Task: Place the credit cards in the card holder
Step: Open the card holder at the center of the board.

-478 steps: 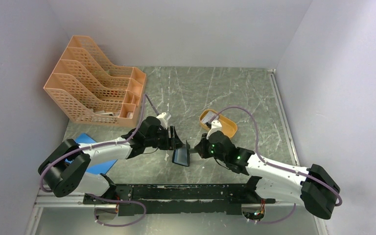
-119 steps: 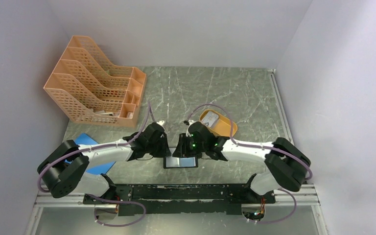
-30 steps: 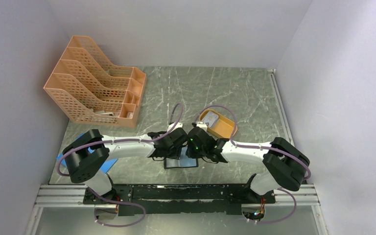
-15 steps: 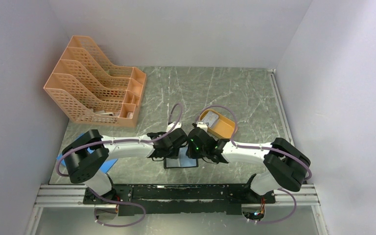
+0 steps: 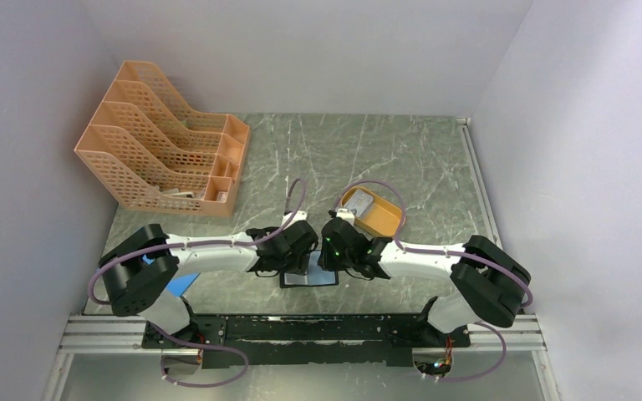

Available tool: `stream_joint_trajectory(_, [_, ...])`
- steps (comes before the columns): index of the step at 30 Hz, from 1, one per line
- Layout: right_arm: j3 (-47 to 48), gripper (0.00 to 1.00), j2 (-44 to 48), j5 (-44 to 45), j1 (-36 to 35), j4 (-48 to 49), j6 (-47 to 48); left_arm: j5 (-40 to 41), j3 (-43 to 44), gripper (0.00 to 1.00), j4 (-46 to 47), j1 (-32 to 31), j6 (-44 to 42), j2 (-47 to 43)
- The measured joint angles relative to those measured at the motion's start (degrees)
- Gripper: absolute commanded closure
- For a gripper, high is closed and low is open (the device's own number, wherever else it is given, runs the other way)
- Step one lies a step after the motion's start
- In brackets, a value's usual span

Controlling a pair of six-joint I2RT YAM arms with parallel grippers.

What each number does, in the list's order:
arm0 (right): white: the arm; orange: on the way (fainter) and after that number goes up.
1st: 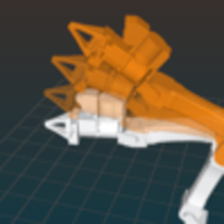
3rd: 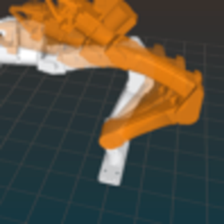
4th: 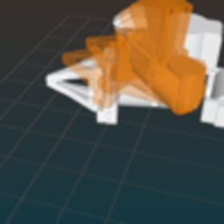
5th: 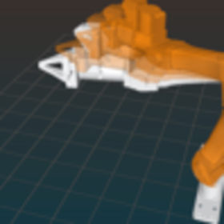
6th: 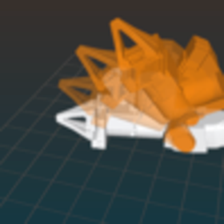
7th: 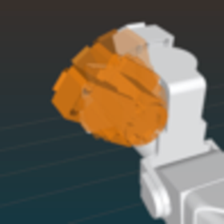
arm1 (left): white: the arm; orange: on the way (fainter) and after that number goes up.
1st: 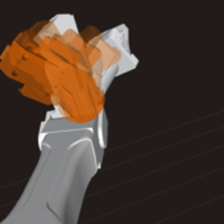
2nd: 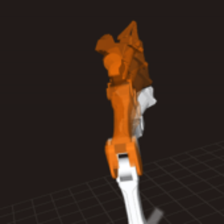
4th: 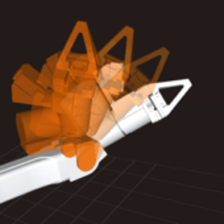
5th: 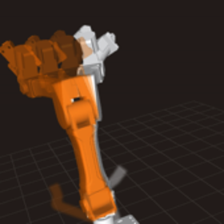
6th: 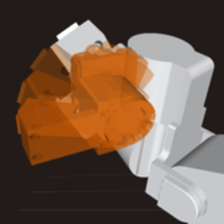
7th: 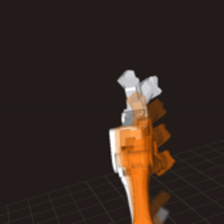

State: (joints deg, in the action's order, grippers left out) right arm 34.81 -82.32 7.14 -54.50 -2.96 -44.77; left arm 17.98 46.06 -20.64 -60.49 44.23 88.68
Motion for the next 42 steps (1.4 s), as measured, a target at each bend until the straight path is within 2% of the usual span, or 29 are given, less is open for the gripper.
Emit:
stream_joint_trajectory(5, [0.0,0.81,0.0,0.0,0.0,0.0,0.0,0.5,0.8,0.36,-0.4,-0.2,-0.5,1.1])
stream_joint_trajectory(11, [0.0,0.81,0.0,0.0,0.0,-0.1,0.0,3.0,1.1,0.51,-1.6,-0.6,-0.7,1.6])
stream_joint_trajectory(16, [0.0,0.81,0.0,0.0,0.0,-0.1,0.0,4.2,0.9,0.56,-1.9,-0.7,-0.5,1.5])
stream_joint_trajectory(26, [0.0,0.79,2.0,0.0,0.0,-3.2,0.1,4.7,-1.0,0.41,-3.8,-0.7,0.1,-2.6])
stream_joint_trajectory(33, [1.0,0.76,7.2,-0.6,0.0,-8.4,0.2,4.7,-0.8,0.4,-5.5,-0.7,0.1,-10.4])
stream_joint_trajectory(37, [1.3,0.76,11.6,-1.4,0.2,-9.1,0.0,2.6,-0.8,0.47,-4.2,-0.7,-0.4,-16.2])
stream_joint_trajectory(42, [-1.1,0.76,14.1,-5.3,3.8,-7.1,-0.6,-3.8,-1.7,0.65,4.4,-0.7,-1.1,-19.9])
